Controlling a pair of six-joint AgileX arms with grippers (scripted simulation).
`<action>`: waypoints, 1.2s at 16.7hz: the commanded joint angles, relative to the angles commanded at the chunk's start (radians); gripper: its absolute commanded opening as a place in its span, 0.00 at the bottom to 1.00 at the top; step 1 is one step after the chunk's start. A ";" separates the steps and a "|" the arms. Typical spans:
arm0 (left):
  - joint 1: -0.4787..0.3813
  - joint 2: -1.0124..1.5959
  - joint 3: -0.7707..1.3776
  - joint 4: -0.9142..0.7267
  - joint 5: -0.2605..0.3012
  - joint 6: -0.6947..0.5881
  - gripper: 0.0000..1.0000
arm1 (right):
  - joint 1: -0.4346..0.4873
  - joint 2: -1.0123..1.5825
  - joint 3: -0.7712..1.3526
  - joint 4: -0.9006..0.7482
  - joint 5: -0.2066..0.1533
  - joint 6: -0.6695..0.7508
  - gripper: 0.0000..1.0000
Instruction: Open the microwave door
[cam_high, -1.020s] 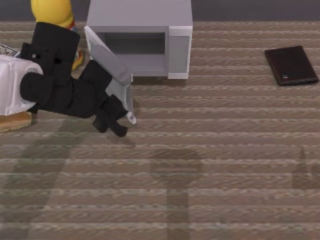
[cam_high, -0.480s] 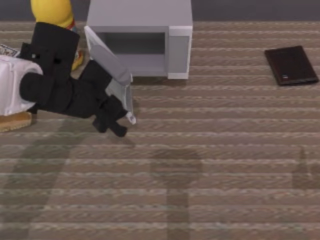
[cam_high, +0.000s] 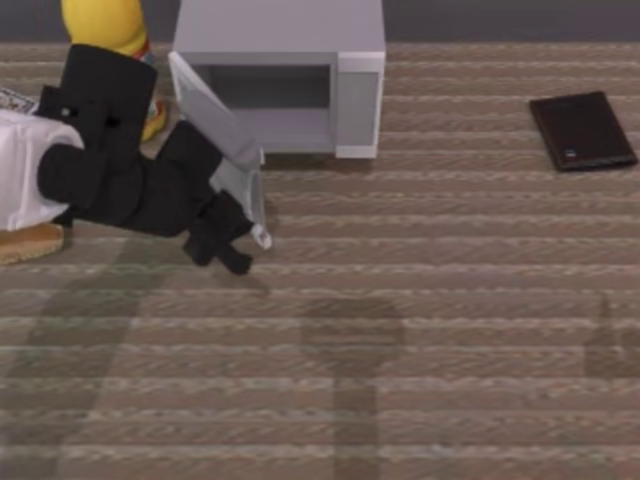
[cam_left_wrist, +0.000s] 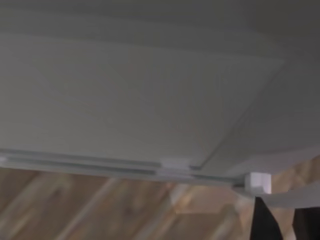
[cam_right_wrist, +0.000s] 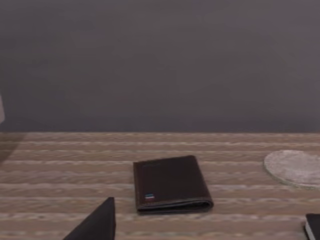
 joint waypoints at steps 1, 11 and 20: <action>0.006 -0.001 0.002 -0.004 0.007 0.013 0.00 | 0.000 0.000 0.000 0.000 0.000 0.000 1.00; 0.030 -0.004 0.006 -0.023 0.032 0.060 0.00 | 0.000 0.000 0.000 0.000 0.000 0.000 1.00; 0.030 -0.004 0.006 -0.023 0.032 0.060 0.00 | 0.000 0.000 0.000 0.000 0.000 0.000 1.00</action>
